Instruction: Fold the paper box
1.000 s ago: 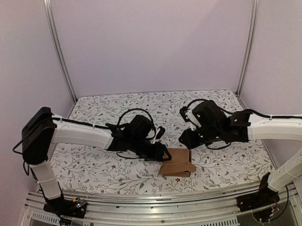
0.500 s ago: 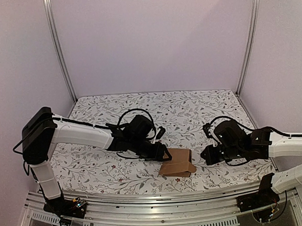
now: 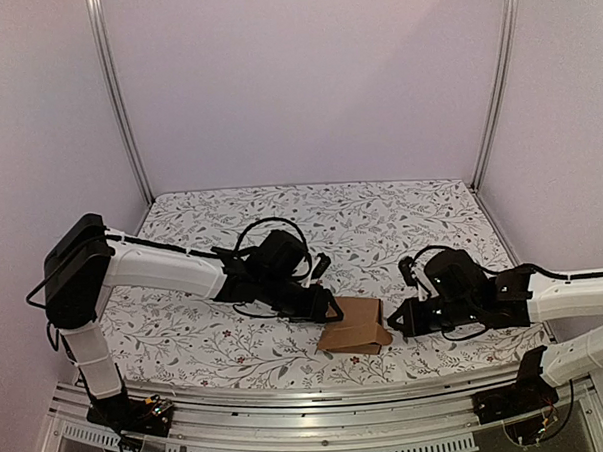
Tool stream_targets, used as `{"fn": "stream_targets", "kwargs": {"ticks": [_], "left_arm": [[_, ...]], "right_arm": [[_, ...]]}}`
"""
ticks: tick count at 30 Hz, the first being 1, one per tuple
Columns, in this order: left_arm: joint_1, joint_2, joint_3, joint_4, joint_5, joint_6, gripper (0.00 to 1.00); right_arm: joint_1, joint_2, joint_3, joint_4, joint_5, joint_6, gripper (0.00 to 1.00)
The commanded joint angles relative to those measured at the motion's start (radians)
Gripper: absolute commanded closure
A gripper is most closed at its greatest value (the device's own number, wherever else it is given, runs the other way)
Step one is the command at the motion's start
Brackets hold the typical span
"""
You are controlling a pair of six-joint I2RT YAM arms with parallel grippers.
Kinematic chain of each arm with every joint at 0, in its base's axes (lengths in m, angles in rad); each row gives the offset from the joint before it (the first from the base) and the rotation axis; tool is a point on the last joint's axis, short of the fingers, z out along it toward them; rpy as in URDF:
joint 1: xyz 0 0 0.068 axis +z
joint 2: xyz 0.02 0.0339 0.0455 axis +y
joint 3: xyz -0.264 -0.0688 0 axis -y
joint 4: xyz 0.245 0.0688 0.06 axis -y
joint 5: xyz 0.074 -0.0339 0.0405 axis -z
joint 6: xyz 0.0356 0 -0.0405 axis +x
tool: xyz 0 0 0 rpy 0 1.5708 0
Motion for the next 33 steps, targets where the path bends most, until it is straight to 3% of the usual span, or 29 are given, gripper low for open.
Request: {"fn": "stream_targets", "kwargs": {"ticks": [1,11,18,25,33], "left_arm": [[0.009,0.040,-0.008,-0.071,-0.008,0.009,0.50],[0.008,0.044,-0.012,-0.051,0.018,0.000,0.50],[0.002,0.044,-0.023,-0.040,0.023,-0.004,0.50],[0.003,0.049,-0.031,-0.035,0.018,-0.005,0.58],[0.003,0.059,-0.031,-0.032,0.017,-0.005,0.60]], "right_arm": [[-0.005,0.056,0.014,0.077,-0.060,0.022,1.00],[0.002,0.249,0.051,0.278,-0.163,0.067,1.00],[0.010,0.303,0.048,0.298,-0.144,0.081,1.00],[0.009,0.216,0.089,0.080,-0.022,0.018,1.00],[0.009,0.054,0.137,-0.151,0.147,-0.060,0.96]]}}
